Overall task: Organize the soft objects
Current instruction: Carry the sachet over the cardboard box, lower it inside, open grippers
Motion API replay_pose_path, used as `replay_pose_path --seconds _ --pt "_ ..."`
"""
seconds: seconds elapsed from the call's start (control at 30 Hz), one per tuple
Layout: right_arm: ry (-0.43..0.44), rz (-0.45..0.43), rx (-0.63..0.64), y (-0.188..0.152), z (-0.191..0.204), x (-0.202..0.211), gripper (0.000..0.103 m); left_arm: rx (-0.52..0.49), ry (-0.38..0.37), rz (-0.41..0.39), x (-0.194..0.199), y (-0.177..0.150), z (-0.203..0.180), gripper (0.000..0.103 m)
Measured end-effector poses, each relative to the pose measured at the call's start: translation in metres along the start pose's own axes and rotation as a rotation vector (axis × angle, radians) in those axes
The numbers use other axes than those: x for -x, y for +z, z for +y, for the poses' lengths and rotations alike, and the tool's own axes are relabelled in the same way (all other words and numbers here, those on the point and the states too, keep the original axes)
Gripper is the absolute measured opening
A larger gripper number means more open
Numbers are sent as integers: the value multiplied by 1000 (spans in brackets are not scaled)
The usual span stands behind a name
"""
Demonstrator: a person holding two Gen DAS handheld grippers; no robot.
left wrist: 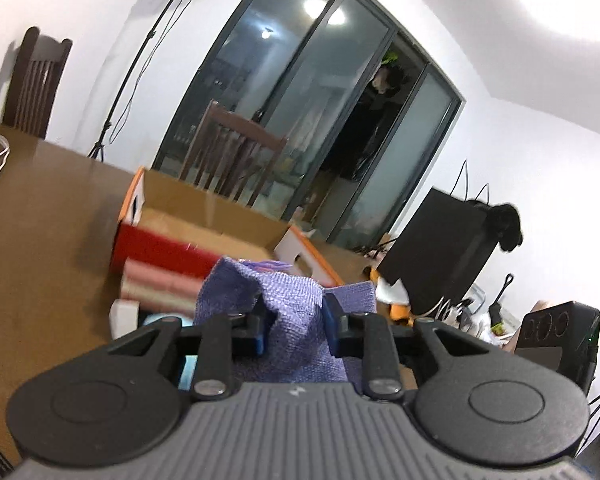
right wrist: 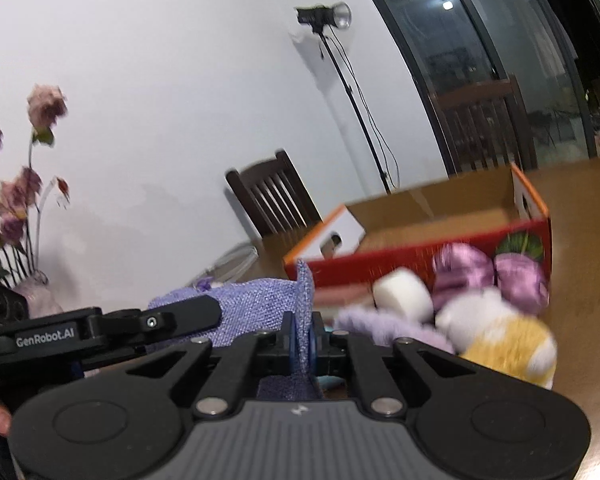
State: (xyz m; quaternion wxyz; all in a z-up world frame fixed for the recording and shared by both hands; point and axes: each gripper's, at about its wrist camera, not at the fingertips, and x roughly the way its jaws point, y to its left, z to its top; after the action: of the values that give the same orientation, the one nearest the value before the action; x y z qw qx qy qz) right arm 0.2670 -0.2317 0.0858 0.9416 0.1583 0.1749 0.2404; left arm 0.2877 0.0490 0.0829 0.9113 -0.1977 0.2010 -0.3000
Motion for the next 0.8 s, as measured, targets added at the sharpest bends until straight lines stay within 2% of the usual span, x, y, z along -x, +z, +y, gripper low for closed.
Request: replay_pose_path --seconds 0.1,0.23,0.37,0.5,0.67,0.73,0.8 --pt "1 -13 28 29 -3 -8 6 -8 -17 -17 -15 25 -2 27" --pt "-3 9 56 74 -17 -43 6 -59 4 -8 -57 64 3 27" --pt "10 84 14 122 -47 -108 6 -67 82 50 -120 110 22 27" --pt "-17 189 -55 159 -89 -197 6 -120 167 128 -197 146 50 26" --pt "-95 313 -146 173 -143 -298 6 -85 273 258 -291 157 103 28" --pt "-129 357 -149 171 -156 -327 6 -86 357 292 -315 154 118 31" --pt "-154 384 -137 168 -162 -346 8 -111 396 319 -329 149 128 41"
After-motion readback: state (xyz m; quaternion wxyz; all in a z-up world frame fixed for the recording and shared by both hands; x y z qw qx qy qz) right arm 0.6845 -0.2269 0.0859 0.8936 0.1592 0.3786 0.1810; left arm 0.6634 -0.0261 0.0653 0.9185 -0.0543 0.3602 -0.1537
